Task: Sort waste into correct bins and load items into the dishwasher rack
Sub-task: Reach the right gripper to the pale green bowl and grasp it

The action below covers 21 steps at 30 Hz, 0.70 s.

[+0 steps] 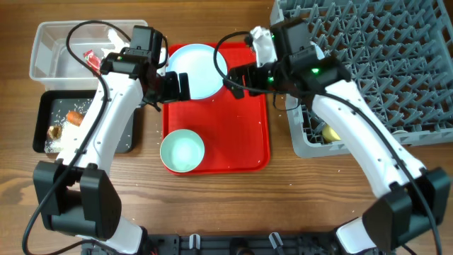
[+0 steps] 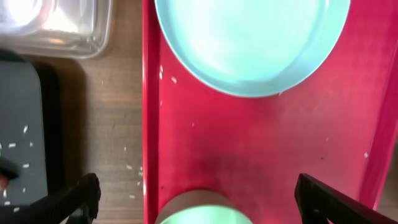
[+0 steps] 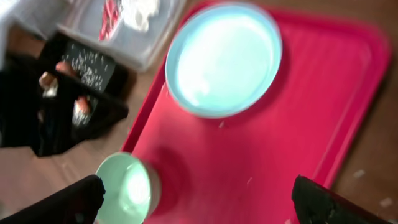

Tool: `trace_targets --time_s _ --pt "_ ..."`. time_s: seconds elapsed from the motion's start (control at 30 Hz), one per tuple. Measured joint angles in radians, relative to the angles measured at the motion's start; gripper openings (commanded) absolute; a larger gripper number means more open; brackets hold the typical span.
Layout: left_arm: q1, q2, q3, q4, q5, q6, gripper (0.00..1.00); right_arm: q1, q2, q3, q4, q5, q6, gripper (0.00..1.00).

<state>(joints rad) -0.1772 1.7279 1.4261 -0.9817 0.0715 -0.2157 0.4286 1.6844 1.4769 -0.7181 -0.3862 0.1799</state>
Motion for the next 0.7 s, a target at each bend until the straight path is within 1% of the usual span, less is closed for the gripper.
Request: trace_targets --time_s 0.1,0.2,0.23,0.27,0.37,0.5,0.63,0.7 --pt "0.0 0.0 0.0 -0.002 0.0 0.0 1.0 0.0 0.022 -0.003 -0.015 -0.023 0.032 0.99" --pt "0.017 0.0 0.006 -0.047 0.0 0.0 1.0 0.009 0.036 -0.003 -0.023 -0.033 0.072 0.93" --pt "0.026 0.0 0.011 -0.059 0.0 0.0 1.0 0.016 0.042 -0.003 -0.03 -0.032 0.081 0.89" --pt "0.053 -0.002 0.034 -0.096 0.001 -0.001 1.0 0.034 0.055 -0.003 -0.04 -0.032 0.097 0.89" --pt "0.149 -0.043 0.1 -0.121 -0.001 -0.025 1.0 0.101 0.102 -0.003 -0.054 -0.022 0.138 0.86" --pt "0.279 -0.17 0.142 -0.122 -0.007 -0.058 1.0 0.206 0.18 -0.003 -0.057 0.001 0.188 0.78" --pt "0.367 -0.246 0.151 -0.136 -0.011 -0.069 1.0 0.302 0.254 -0.003 -0.09 0.042 0.227 0.64" --pt "0.388 -0.252 0.151 -0.146 -0.013 -0.075 1.0 0.326 0.281 -0.003 -0.096 0.055 0.245 0.52"
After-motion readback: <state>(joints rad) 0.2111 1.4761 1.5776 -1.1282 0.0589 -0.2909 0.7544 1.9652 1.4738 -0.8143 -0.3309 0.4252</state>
